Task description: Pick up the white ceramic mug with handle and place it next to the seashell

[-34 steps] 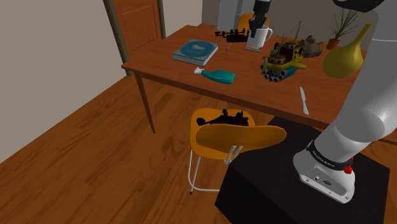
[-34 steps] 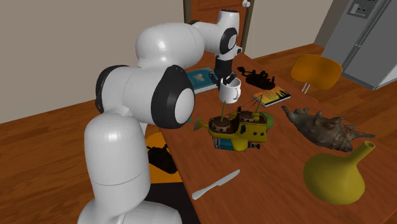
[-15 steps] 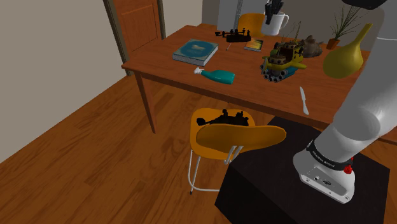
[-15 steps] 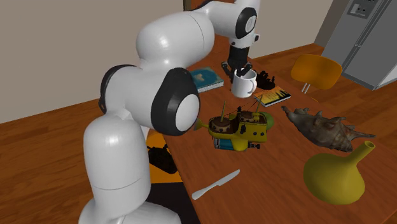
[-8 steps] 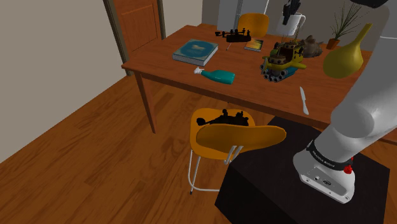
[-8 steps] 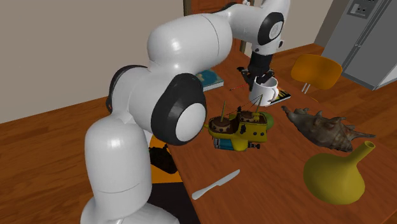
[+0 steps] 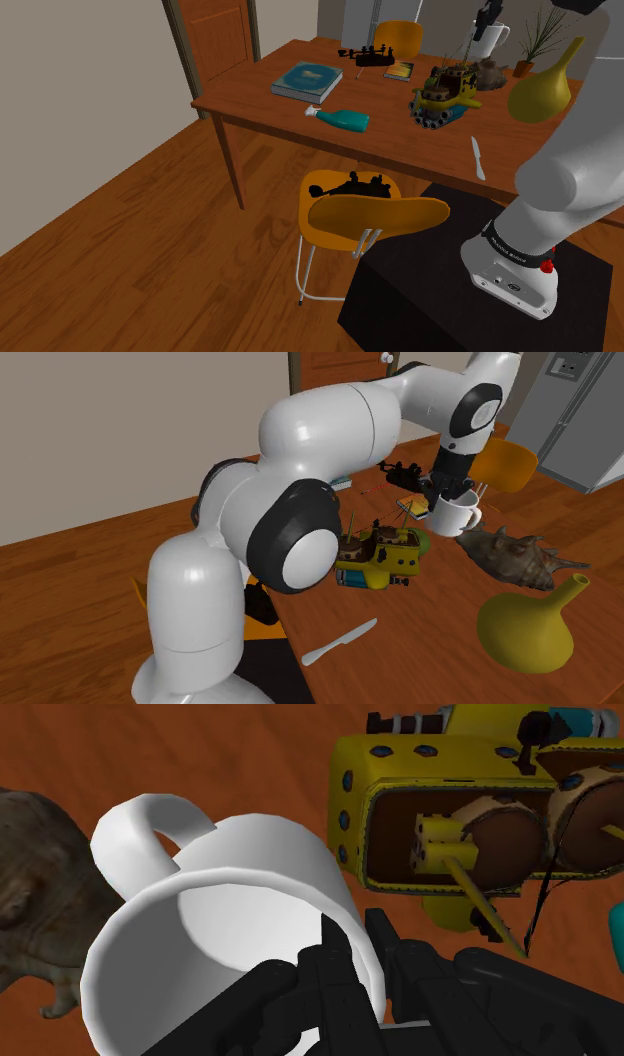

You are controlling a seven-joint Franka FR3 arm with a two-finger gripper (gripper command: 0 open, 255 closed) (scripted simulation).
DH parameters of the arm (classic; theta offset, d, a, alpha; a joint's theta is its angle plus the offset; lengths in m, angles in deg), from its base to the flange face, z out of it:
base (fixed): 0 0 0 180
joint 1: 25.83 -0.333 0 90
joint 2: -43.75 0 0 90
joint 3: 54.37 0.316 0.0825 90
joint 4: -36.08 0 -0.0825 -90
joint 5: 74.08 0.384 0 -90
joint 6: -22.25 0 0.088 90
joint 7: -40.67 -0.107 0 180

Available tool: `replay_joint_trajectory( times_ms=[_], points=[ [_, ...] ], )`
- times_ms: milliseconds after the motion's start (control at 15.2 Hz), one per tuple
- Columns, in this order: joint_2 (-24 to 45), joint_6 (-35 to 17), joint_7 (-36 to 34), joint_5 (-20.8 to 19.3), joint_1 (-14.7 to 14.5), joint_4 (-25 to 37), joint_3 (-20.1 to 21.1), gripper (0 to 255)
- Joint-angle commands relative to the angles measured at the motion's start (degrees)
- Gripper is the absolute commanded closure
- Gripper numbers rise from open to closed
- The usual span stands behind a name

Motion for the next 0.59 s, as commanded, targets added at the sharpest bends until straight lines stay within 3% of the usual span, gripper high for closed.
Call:
replay_joint_trajectory(
  times_ms=[0, 396, 528],
  points=[
    [1.6, 1.0, 2.7, 0.9, 2.3, 2.4, -0.7, 255],
    [7.0, 3.7, 10.3, 3.9, 9.7, 9.8, -2.2, 255],
    [6.6, 1.9, 10.3, 3.7, 9.3, 7.6, -2.1, 255]
  ],
)
